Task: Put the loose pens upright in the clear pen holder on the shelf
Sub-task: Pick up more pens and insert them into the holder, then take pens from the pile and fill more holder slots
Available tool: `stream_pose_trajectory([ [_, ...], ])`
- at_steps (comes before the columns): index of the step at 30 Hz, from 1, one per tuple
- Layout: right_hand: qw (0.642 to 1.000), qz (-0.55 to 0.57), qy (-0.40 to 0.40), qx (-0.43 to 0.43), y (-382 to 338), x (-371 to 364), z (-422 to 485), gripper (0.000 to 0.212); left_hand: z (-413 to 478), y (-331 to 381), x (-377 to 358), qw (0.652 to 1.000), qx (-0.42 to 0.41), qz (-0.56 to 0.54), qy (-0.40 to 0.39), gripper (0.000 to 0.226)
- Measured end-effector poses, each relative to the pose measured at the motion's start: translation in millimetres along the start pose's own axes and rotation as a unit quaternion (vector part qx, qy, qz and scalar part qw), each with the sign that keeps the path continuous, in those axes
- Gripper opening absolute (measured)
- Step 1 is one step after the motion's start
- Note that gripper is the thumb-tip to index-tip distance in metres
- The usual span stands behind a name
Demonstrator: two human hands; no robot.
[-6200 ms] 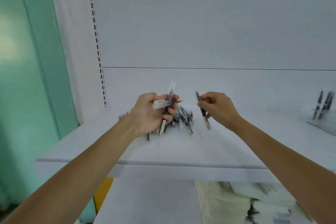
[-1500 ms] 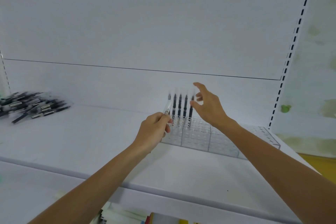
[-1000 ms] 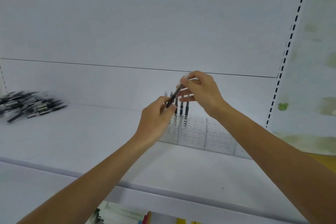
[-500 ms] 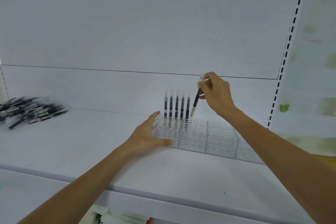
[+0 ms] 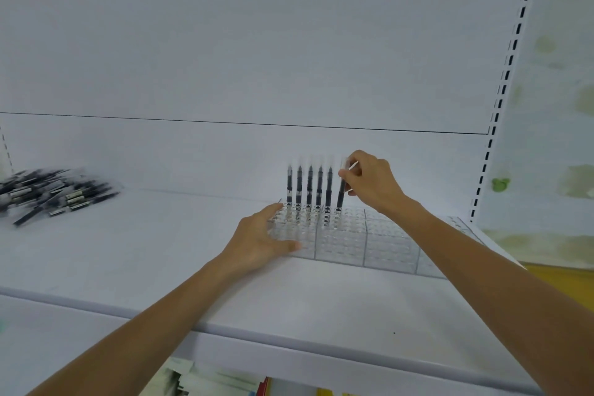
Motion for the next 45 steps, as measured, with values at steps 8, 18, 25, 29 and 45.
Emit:
stream_pose_trajectory([
  [8, 0.996, -0.040, 0.065, 0.055, -9.8, 9.9, -7.7, 0.045, -13.8, -4.8, 19.3, 0.995, -0.022, 0.096, -0.001, 0.081],
  [18, 0.957, -0.028, 0.023, 0.287, -161.1, -113.2, -35.7, 0.036, -76.3, -93.7, 151.5, 0.984, 0.050, 0.127, 0.116, 0.037],
  [25, 0.926, -0.028, -0.167, 0.338, -262.9, -307.8, -87.7, 0.044, -168.2, -178.2, 279.4, 0.959, 0.139, 0.194, 0.152, 0.029],
  [29, 0.925, -0.013, -0.200, 0.323, -301.5, -378.9, -110.4, 0.041, -215.6, -217.8, 342.9, 0.946, 0.173, 0.217, 0.168, 0.031],
  [45, 0.956, 0.030, -0.231, 0.179, -307.9, -504.7, -64.4, 0.031, -207.0, -315.4, 406.8, 0.954, 0.142, 0.179, 0.192, 0.025],
])
Point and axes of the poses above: each hand's wrist, its own z-axis towards the middle knuckle, its own x-axis out of the back of the hand, y = z × x, the point moved 9 cm from there along z, towards the middle knuckle, and after that the axes turned 7 degrees about z, right-handed, at the moved point
